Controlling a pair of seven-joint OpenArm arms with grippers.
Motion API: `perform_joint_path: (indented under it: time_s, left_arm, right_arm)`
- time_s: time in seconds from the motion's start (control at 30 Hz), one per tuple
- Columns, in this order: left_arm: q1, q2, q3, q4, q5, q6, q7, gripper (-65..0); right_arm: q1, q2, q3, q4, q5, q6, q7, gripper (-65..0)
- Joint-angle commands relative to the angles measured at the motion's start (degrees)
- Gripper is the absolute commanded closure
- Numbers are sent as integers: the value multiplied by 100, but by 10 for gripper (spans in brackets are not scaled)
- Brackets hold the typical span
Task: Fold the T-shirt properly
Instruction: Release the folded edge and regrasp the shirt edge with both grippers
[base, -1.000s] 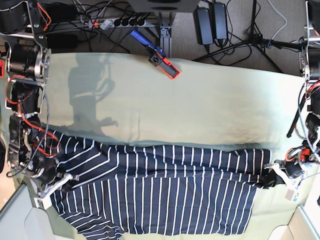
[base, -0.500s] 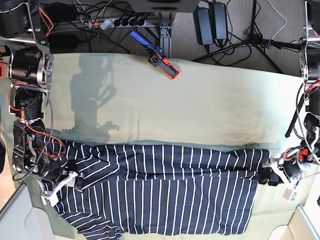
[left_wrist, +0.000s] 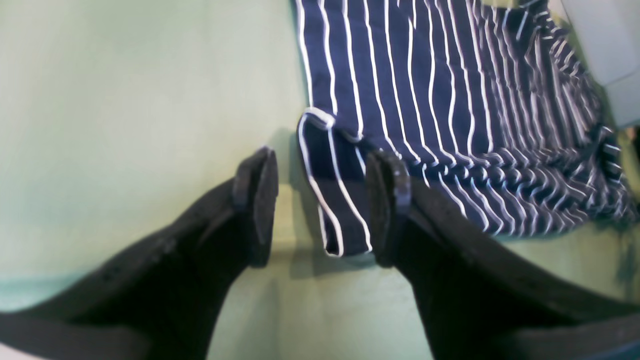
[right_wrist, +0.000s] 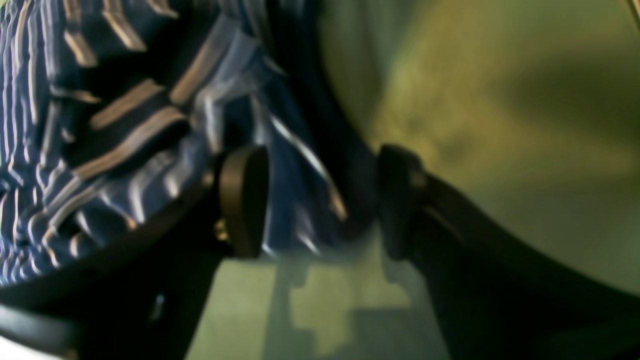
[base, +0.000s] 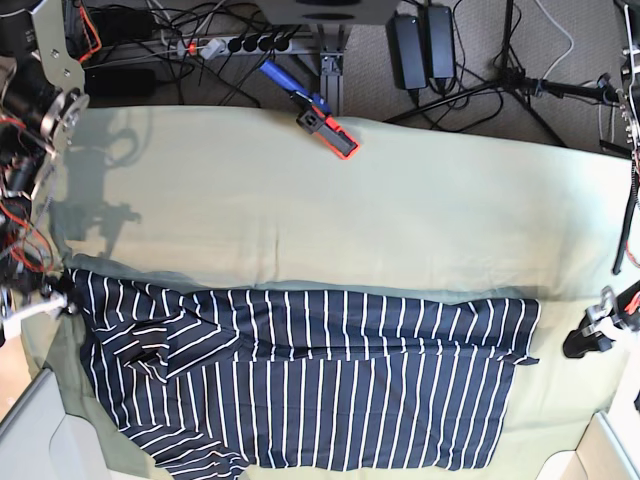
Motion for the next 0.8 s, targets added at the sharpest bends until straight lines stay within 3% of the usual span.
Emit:
perform_joint_path:
  time_s: [0.0, 0.27, 0.6, 0.77]
  left_arm:
    - [-96, -103, -72, 79, -238, -67, 28, -321]
    - [221, -24, -94, 81, -570, -67, 120, -321]
    - [219, -9, -94, 81, -568, -67, 98, -321]
    - [221, -9, -94, 81, -573, -67, 50, -320]
  right_arm:
    - [37, 111, 157, 109, 269, 26, 125, -345]
    - [-487, 37, 492, 105, 597, 26, 608, -345]
    - [-437, -542, 492, 105, 699, 28, 844, -343]
    - [-435, -684, 492, 105, 704, 31, 953, -343]
